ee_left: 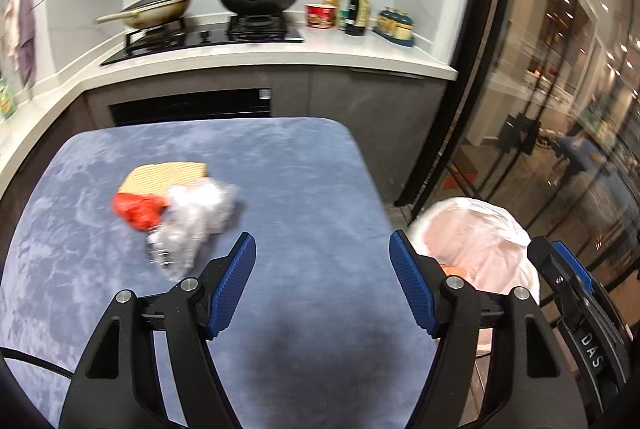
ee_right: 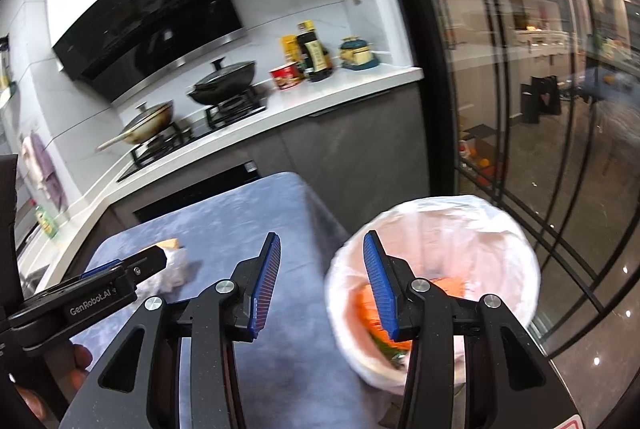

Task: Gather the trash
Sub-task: 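Move both tools back to the table toward the clear and red bags, then grasp the clear plastic bag with the right tool while the left tool grasps the red bag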

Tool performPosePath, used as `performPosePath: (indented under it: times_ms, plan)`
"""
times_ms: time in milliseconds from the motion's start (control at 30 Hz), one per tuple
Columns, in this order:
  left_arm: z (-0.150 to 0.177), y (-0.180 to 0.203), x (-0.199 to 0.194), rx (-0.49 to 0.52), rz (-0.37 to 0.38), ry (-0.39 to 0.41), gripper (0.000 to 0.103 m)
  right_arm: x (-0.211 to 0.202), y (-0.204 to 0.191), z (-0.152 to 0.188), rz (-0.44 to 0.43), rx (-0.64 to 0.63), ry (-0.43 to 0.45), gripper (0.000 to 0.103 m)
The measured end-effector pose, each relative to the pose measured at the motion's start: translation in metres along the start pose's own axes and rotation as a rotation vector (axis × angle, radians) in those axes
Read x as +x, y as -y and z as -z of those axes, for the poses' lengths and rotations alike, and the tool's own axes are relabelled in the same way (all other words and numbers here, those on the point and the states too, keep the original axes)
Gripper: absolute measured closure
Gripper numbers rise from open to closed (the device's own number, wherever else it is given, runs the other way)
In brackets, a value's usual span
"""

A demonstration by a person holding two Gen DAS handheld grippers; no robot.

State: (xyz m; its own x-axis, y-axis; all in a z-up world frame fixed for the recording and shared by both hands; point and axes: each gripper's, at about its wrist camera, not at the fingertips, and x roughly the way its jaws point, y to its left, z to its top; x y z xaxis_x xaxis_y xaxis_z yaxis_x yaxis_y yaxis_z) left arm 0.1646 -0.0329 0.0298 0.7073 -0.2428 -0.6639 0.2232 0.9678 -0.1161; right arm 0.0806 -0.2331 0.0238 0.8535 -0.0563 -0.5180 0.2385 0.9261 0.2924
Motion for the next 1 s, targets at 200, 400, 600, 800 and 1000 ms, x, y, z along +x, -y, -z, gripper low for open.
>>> performPosePath:
  times_ms: [200, 400, 600, 800, 1000]
  plan:
    - [0.0, -0.046, -0.011, -0.054, -0.05, 0.012, 0.037, 0.008, -0.043, 0.007, -0.055, -0.044, -0.023, 0.06]
    - [0.003, -0.095, -0.017, -0.108, -0.105, 0.014, 0.037, 0.016, -0.087, 0.017, -0.109, -0.09, -0.05, 0.059]
    - [0.006, -0.141, -0.02, -0.159, -0.155, 0.01, 0.037, 0.028, -0.132, 0.027, -0.156, -0.139, -0.079, 0.055]
    - [0.011, -0.186, -0.017, -0.211, -0.197, 0.0, 0.032, 0.045, -0.171, 0.036, -0.192, -0.18, -0.114, 0.051]
    - [0.013, -0.223, -0.008, -0.26, -0.223, -0.013, 0.021, 0.072, -0.206, 0.046, -0.231, -0.194, -0.164, 0.043]
